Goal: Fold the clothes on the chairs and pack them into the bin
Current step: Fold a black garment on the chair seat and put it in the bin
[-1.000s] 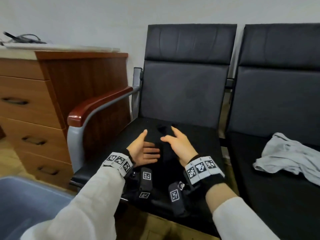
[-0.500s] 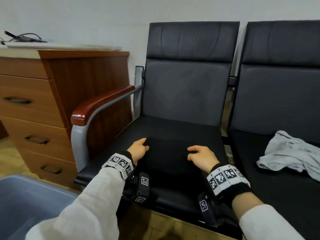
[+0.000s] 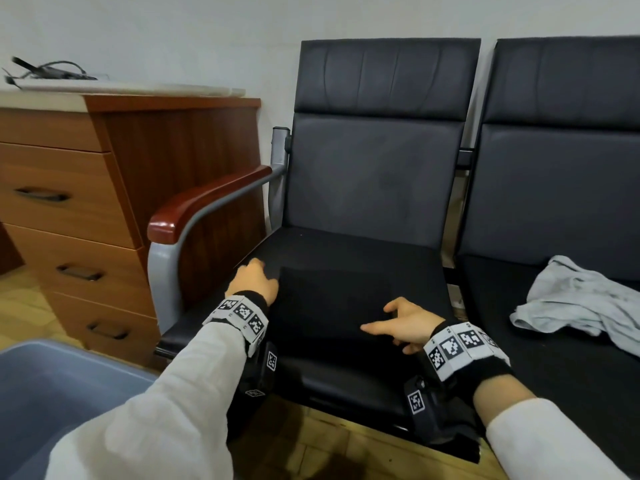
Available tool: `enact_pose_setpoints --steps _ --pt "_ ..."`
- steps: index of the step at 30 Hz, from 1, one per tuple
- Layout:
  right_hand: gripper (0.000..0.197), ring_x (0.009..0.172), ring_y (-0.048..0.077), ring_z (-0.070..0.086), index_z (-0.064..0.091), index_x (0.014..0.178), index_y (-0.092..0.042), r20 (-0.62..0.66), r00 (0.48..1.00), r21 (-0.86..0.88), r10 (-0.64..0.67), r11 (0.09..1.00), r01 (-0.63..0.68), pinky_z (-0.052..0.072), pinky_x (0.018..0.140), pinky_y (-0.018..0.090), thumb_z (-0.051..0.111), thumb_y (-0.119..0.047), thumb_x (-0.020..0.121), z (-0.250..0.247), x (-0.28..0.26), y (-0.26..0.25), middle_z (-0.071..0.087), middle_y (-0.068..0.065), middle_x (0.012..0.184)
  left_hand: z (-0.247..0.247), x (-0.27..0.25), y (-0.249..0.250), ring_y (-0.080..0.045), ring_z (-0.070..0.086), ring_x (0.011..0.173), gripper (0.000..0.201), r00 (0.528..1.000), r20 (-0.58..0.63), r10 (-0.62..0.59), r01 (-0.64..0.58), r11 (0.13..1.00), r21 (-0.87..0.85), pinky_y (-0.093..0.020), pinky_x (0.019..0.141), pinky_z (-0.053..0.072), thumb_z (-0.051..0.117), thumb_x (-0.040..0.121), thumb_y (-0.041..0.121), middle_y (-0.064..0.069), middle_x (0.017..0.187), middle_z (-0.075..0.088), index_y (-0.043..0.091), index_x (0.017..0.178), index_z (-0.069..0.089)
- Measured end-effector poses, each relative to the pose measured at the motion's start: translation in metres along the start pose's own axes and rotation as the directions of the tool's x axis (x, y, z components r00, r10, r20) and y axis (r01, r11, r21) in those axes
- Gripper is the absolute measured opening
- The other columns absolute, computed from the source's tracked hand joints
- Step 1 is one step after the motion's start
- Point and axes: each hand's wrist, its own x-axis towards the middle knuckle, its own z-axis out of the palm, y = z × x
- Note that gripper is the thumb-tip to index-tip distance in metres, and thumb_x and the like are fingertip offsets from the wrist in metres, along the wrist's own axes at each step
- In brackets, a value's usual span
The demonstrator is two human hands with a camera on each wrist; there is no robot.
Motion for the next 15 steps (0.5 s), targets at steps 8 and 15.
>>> enact_pose_setpoints --steps 8,15 --pt "0.060 0.075 0.018 0.061 0.041 0.127 -0.004 -0.008 0.990 0.320 0.142 0.938 -0.132 0.056 0.061 0.030 0.074 -0.027 0.082 0.002 0.005 0.002 0.053 0.009 0.104 0.035 -0.042 0.043 -0.018 0.062 0.078 0.052 0.815 0.569 0.109 -0.028 0.988 -0.149 -0.030 0.057 0.055 0.057 0.092 0.024 -0.006 0.100 0.056 0.019 0.139 0.036" --pt "0.048 0.047 0.014 0.047 0.058 0.106 -0.006 -0.057 0.976 0.334 0.210 0.925 -0.180 0.035 0.039 0.020 0.078 -0.034 0.073 0.008 0.015 0.005 0.054 0.005 0.064 0.033 -0.037 0.050 -0.023 0.052 0.115 0.074 0.717 0.694 0.064 -0.207 0.971 0.124 -0.035 0.089 0.053 0.055 0.091 0.039 -0.008 0.145 0.036 0.024 0.151 0.015"
